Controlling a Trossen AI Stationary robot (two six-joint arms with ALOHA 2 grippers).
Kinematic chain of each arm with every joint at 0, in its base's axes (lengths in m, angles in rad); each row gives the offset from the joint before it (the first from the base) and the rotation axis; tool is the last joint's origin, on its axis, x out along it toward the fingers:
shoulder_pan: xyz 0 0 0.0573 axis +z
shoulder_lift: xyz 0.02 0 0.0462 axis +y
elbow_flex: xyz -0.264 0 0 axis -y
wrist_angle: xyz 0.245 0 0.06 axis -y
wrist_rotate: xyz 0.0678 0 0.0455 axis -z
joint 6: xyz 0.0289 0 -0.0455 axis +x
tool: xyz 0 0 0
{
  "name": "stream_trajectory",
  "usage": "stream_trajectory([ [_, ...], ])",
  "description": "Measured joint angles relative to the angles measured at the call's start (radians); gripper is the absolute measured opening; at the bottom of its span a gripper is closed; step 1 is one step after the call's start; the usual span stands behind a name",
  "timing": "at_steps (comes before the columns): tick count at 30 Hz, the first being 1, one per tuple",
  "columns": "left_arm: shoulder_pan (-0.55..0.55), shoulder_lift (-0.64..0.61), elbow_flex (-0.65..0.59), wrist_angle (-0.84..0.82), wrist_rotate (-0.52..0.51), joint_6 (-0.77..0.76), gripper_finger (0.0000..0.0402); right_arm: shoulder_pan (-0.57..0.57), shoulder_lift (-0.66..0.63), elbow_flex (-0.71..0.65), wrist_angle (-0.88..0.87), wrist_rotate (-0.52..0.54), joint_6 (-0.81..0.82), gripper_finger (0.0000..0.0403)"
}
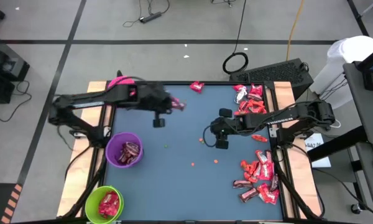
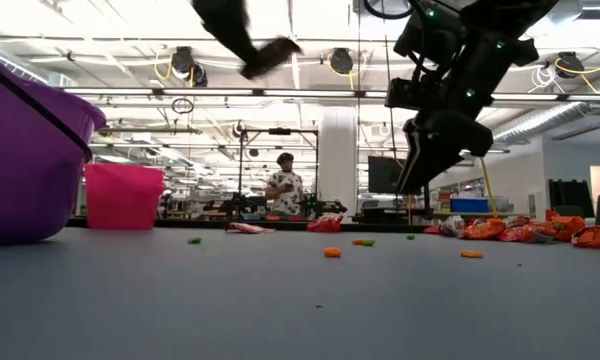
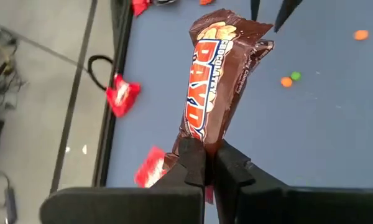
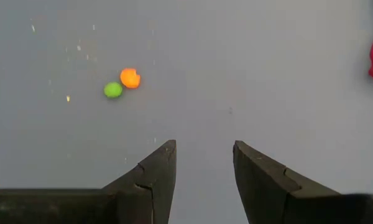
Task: Organize candy in baskets
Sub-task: Put the brown chocolate into the violet bucket
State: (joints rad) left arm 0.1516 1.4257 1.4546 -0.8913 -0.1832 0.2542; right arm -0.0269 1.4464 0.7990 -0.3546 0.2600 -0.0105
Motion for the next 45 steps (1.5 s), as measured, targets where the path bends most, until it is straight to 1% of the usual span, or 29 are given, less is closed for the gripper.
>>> stream_trajectory([
  [2, -0.035, -0.057, -0.009, -0.071, -0.025, -0.075, 0.0011, 0.000, 0.000, 0.000, 0.020, -0.001, 0.000, 0.0148],
  [7, -0.100, -0.182, -0.049, -0.225, -0.044, -0.281, 0.0013, 0.000, 0.000, -0.001, 0.054, -0.003, 0.009, 0.0148],
  [10, -0.143, -0.254, -0.112, -0.286, -0.045, -0.377, 0.0013, 0.000, 0.000, -0.001, 0.073, -0.003, 0.022, 0.0148],
  [15, -0.229, -0.374, -0.243, -0.324, -0.036, -0.538, 0.0014, 0.000, 0.000, -0.001, 0.099, -0.003, 0.029, 0.0148],
  [17, -0.261, -0.407, -0.293, -0.360, -0.005, -0.624, 0.0014, 0.000, 0.000, -0.001, 0.103, -0.002, 0.029, 0.0148],
  [20, -0.302, -0.441, -0.348, -0.459, 0.110, -0.748, 0.0015, 0.000, 0.002, -0.001, 0.102, 0.000, 0.029, 0.0148],
  [24, -0.357, -0.474, -0.431, -0.444, 0.174, -0.846, 0.0015, 0.000, 0.003, -0.001, 0.099, 0.000, 0.029, 0.0148],
  [27, -0.384, -0.478, -0.488, -0.424, 0.186, -0.877, 0.0015, 0.000, 0.003, -0.001, 0.099, 0.000, 0.031, 0.0148],
  [30, -0.390, -0.477, -0.531, -0.426, 0.193, -0.868, 0.0015, 0.000, 0.003, -0.001, 0.099, 0.000, 0.071, 0.0148],
  [33, -0.379, -0.475, -0.545, -0.425, 0.185, -0.841, 0.0018, 0.000, 0.003, -0.001, 0.098, -0.001, 0.080, 0.0151],
  [35, -0.366, -0.476, -0.545, -0.425, 0.172, -0.849, 0.0029, 0.000, 0.003, -0.001, 0.098, -0.002, 0.080, 0.0158],
  [38, -0.355, -0.475, -0.545, -0.425, 0.164, -0.857, 0.0062, -0.001, 0.003, -0.001, 0.098, 0.000, 0.079, 0.0178],
  [41, -0.343, -0.475, -0.545, -0.425, 0.165, -0.869, 0.0105, -0.008, 0.003, -0.001, 0.103, 0.001, 0.082, 0.0204],
  [45, -0.327, -0.475, -0.542, -0.415, 0.185, -0.836, 0.0163, -0.020, 0.003, -0.001, 0.098, 0.003, 0.089, 0.0233],
])
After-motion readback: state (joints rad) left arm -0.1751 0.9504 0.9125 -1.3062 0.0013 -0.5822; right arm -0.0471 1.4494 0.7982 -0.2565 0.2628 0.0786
